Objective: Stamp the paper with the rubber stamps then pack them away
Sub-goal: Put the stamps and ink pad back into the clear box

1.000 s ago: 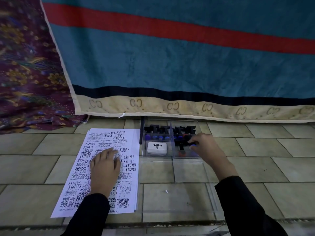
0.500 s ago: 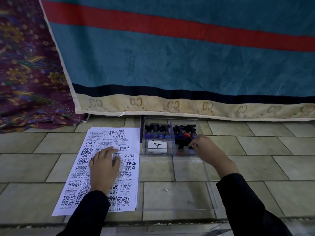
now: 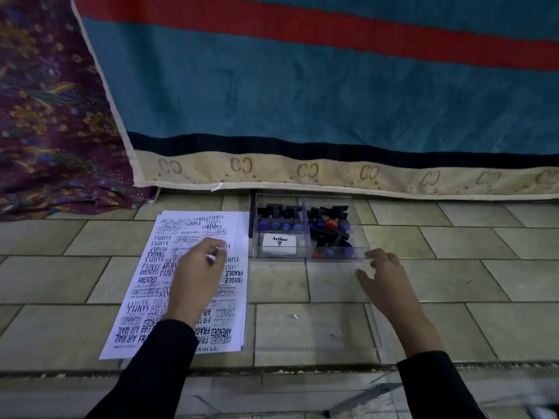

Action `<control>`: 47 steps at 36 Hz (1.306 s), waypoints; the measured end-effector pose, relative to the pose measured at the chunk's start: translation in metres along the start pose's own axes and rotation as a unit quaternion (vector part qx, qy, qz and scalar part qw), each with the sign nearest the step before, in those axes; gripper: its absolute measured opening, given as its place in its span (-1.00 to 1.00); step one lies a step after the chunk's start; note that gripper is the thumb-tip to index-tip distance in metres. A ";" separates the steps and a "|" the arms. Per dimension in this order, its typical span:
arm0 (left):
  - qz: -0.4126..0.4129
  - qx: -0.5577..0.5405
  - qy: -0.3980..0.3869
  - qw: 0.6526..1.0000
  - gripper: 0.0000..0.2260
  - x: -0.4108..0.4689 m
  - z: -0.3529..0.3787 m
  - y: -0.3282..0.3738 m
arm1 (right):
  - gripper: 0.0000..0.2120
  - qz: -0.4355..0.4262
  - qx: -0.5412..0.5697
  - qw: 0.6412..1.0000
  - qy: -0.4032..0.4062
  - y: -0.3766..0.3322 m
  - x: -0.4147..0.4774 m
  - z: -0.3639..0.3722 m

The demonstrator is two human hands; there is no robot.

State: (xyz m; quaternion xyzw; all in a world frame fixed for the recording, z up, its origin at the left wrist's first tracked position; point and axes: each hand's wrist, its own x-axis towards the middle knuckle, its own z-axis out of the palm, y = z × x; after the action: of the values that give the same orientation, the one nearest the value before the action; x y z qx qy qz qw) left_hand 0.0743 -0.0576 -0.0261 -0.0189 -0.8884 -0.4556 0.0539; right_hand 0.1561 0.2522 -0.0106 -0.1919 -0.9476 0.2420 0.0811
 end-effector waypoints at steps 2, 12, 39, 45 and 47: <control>0.001 0.071 -0.065 0.995 -0.94 -0.013 0.008 0.010 | -0.56 0.055 -0.025 0.997 -0.052 0.006 -0.005 0.004; -0.040 0.243 -0.134 0.960 -0.83 -0.039 0.037 0.022 | -0.82 0.089 -0.061 0.991 -0.080 0.016 -0.019 0.011; -0.021 -0.051 -0.040 0.998 -0.73 0.016 0.001 0.057 | -0.72 0.046 0.205 0.976 0.056 -0.011 0.045 -0.024; -0.045 -0.066 -0.047 0.996 -0.74 0.067 0.019 0.064 | -0.76 0.040 0.177 0.982 0.056 -0.018 0.096 -0.016; -0.050 -0.067 -0.057 0.995 -0.73 0.077 0.025 0.064 | -0.76 0.045 0.152 0.986 0.052 -0.017 0.107 -0.011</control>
State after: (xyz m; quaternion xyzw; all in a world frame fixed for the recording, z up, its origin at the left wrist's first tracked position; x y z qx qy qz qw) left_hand 0.0015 -0.0017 0.0196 -0.0038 -0.8571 -0.5146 -0.0211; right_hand 0.0557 0.2867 0.0136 -0.2319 -0.8849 0.3762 0.1474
